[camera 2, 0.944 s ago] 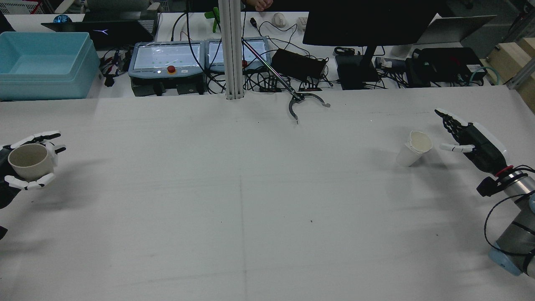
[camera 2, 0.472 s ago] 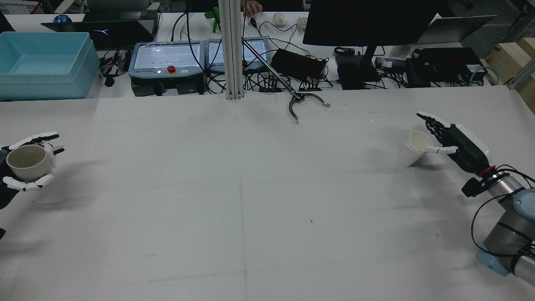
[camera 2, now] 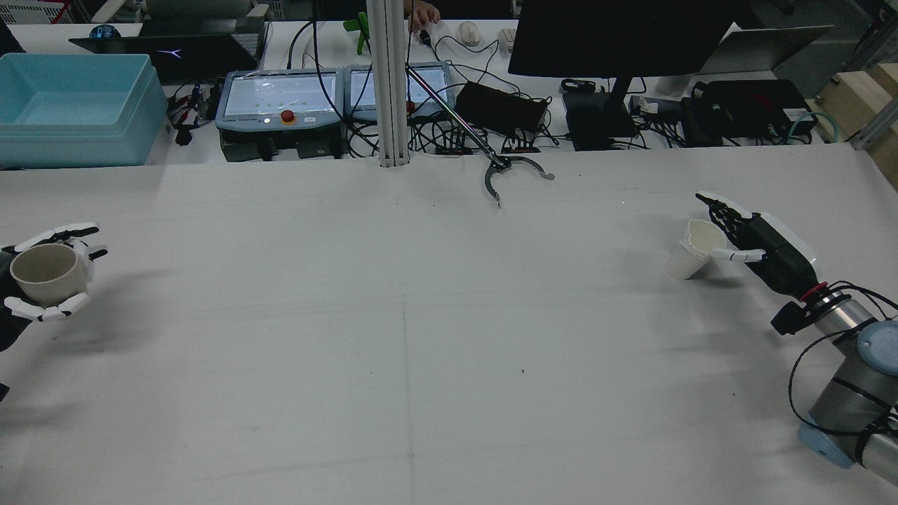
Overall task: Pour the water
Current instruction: 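Move the right hand in toward the white paper cup, then wrap the right hand fingers around the white paper cup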
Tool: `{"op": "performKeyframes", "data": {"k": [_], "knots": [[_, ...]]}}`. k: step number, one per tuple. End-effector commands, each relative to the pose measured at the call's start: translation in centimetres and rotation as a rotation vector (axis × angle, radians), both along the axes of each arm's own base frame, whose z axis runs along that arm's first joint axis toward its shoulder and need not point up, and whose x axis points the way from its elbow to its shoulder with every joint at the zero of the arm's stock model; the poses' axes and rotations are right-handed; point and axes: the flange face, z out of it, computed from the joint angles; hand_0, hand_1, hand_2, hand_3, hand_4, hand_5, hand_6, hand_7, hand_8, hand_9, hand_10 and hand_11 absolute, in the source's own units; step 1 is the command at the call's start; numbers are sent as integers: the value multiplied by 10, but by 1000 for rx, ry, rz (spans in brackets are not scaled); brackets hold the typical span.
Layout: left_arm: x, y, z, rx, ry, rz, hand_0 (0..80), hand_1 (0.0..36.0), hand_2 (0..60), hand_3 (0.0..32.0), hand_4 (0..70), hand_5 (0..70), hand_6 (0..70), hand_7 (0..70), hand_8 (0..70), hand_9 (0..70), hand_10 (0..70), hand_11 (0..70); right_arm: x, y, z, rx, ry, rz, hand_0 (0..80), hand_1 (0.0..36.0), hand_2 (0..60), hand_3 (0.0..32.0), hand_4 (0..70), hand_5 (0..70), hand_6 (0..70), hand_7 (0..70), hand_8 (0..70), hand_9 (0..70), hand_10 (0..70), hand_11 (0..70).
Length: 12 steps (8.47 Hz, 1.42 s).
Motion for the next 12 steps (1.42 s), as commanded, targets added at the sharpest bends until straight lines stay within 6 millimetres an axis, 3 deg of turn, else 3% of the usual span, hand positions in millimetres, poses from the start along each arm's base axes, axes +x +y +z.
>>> {"op": "performKeyframes", "data": {"k": [1,3,6,8,12], "knots": [[1,0,0,-1,0,1,800,360,600,0,292,181,442,698,502,695,135,232,-3,0,-2,-24,-106,52,451,134,148,20,0,138,35,117,0,9,0,0],[0,0,1,-3,-2,-1,800,360,600,0,290,180,441,698,502,696,134,230,-21,-3,-13,-12,-139,28,447,133,148,18,0,147,33,116,0,9,0,0],[0,0,1,-1,0,-1,800,360,600,0,291,175,440,696,502,695,134,230,-22,-1,-10,-25,-169,19,455,140,145,20,0,141,27,111,0,8,0,0],[0,0,1,0,1,-1,800,360,600,0,291,179,441,693,502,695,133,229,-24,0,-10,-28,-165,13,507,198,109,16,0,89,20,100,0,6,0,0],[1,0,1,-1,-3,0,800,360,600,0,292,187,446,696,504,698,134,230,-32,3,-10,-30,-161,-2,501,194,115,18,0,85,21,103,0,6,0,0]]}}
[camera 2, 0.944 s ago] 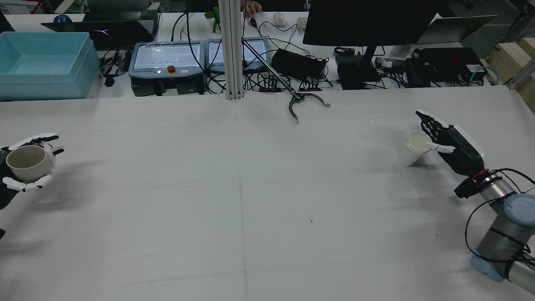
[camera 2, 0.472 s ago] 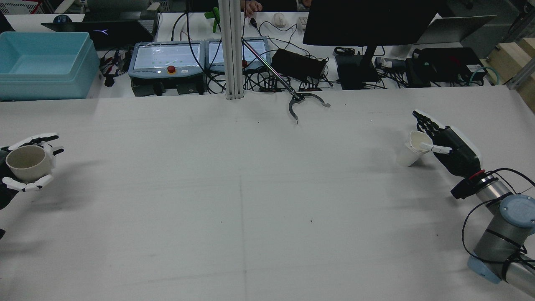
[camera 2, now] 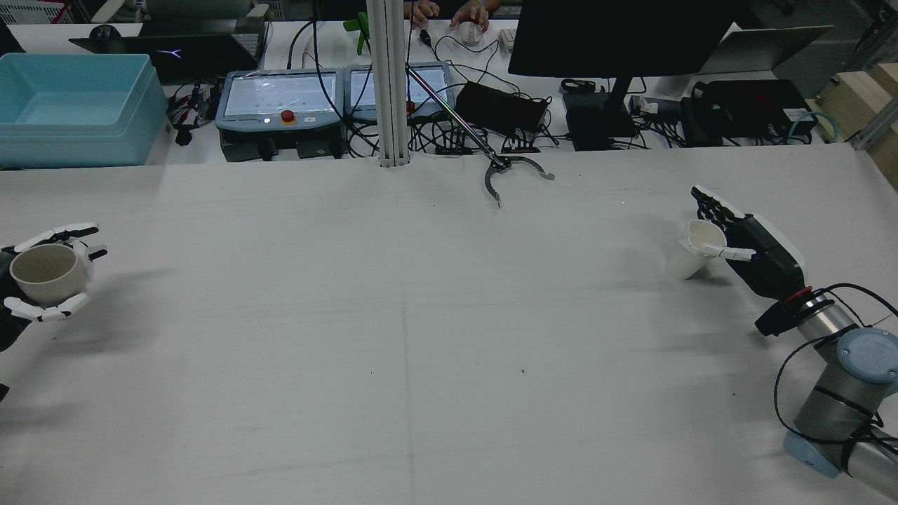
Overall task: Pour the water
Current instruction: 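Wrap the right hand fingers around the white paper cup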
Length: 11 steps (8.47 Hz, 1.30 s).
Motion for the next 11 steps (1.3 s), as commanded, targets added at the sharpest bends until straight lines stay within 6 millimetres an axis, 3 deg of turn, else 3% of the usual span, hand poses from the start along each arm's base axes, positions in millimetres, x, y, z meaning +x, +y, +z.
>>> {"op": "performKeyframes", "data": {"k": [1,5,8,11], "knots": [[0,1,1,-1,-3,1,795,360,600,0,292,189,447,695,505,699,134,230,-10,4,1,-2,5,-19,499,193,116,20,0,86,21,101,0,6,0,0],[1,0,1,-2,-4,1,791,360,600,0,289,189,445,693,504,697,133,228,-11,8,8,-12,12,-26,482,177,128,18,0,84,25,100,0,6,0,0],[1,0,1,-2,-4,1,791,360,600,0,289,192,445,692,504,697,133,228,-14,7,4,-5,8,-28,494,189,136,10,0,80,39,122,0,10,0,0],[0,1,3,-5,-5,2,779,360,600,0,284,191,443,696,503,698,132,226,-21,8,1,-2,5,-39,502,197,146,0,55,66,78,223,5,30,0,0]]}}
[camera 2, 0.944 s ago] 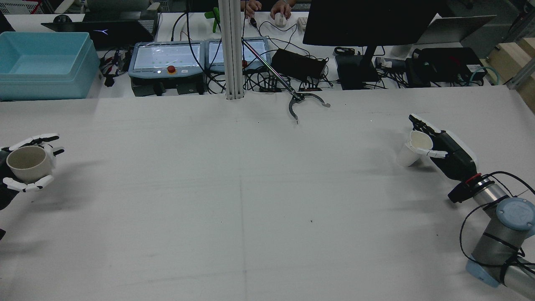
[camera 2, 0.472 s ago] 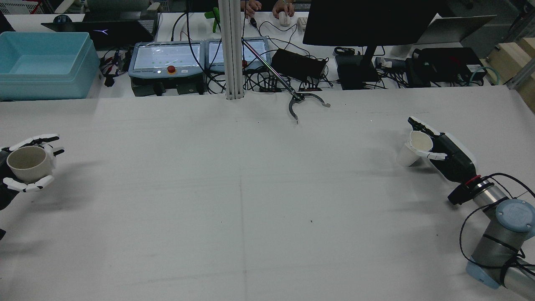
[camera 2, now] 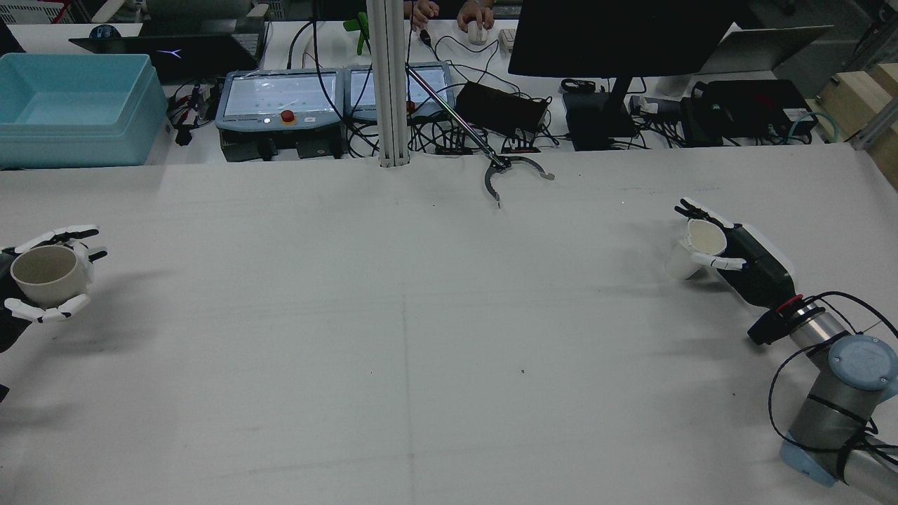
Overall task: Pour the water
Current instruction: 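Wrap the right hand fingers around the white paper cup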
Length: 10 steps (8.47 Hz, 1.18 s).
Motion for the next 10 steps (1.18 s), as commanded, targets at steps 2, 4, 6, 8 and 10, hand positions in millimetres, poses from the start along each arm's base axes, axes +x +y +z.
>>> {"op": "performKeyframes", "data": {"k": [2,4,6,8,10], "knots": [[0,0,2,-1,0,0,762,360,600,0,284,187,442,698,503,698,132,226,-4,1,-2,2,0,-6,508,202,148,0,64,82,95,266,9,39,0,0],[-1,0,3,-1,0,-1,755,360,600,0,283,184,438,697,501,697,132,225,-4,1,-3,0,-9,21,572,256,136,0,71,54,92,251,8,36,0,15],[-1,0,4,-2,1,-3,747,360,600,0,282,187,438,697,502,697,131,225,-7,2,-3,-3,-11,21,600,287,180,0,80,52,109,270,11,40,1,31],[-1,0,5,-3,0,-3,744,360,600,0,281,188,439,696,502,697,132,227,-8,3,-2,-4,-8,18,609,291,186,0,105,54,136,317,17,49,6,37],[-1,0,8,-5,-3,-1,747,360,600,0,282,187,438,696,502,696,131,225,-9,4,-2,-5,-6,17,616,300,217,0,120,63,160,341,22,54,13,49]]}}
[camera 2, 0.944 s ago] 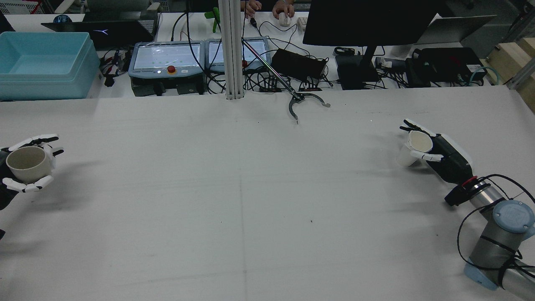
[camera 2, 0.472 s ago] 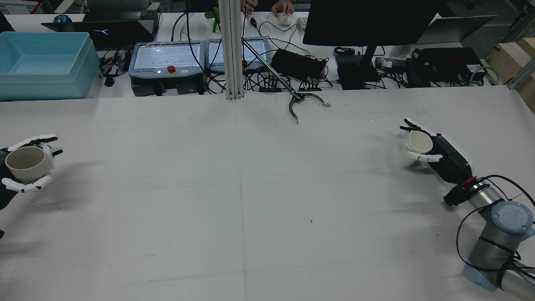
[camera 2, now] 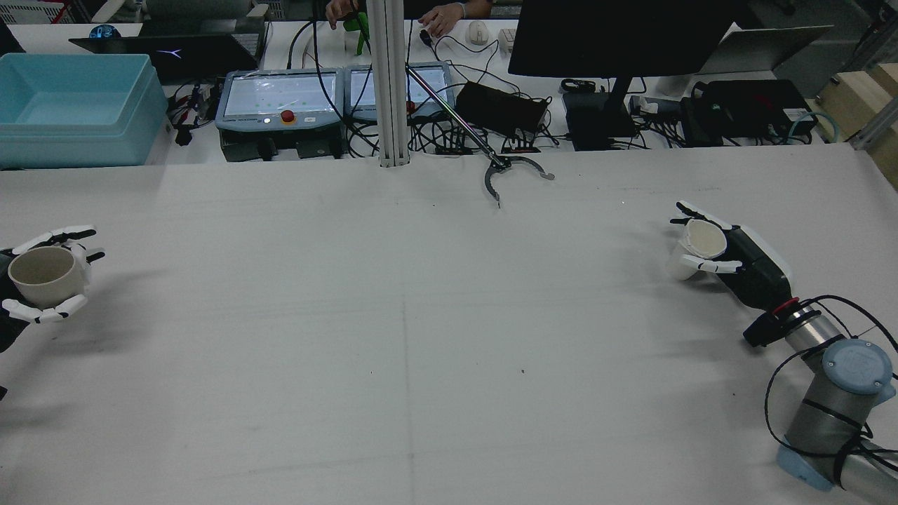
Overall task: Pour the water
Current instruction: 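Lift the paper cup with the right hand, holding the mug in the left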
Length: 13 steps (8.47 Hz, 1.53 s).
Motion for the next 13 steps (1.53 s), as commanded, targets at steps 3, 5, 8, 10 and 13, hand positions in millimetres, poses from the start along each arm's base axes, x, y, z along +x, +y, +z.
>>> {"op": "performKeyframes", "data": {"k": [3,5,8,10,13], "knots": [[0,0,3,-1,-1,1,738,360,600,0,282,188,439,693,502,697,131,225,-2,1,0,-5,6,-3,617,287,206,0,191,90,184,344,32,76,28,68],[0,0,3,-1,-1,1,738,360,600,0,283,191,440,691,503,697,132,225,-2,1,0,-4,3,-4,585,260,209,0,246,227,184,328,41,86,27,62],[0,0,2,1,1,1,730,360,600,0,282,192,440,686,503,696,131,224,-2,1,0,-5,0,-3,538,209,199,0,243,698,226,338,58,103,32,64],[0,0,2,3,2,0,728,360,600,0,283,191,439,683,501,694,130,223,-3,-1,-6,2,-16,-3,552,220,188,0,225,670,231,357,59,105,26,57],[8,0,-7,-25,-6,37,759,360,600,0,305,207,456,700,510,700,135,230,20,-19,-59,15,-25,48,599,255,172,0,219,625,236,365,59,104,25,60]]}}
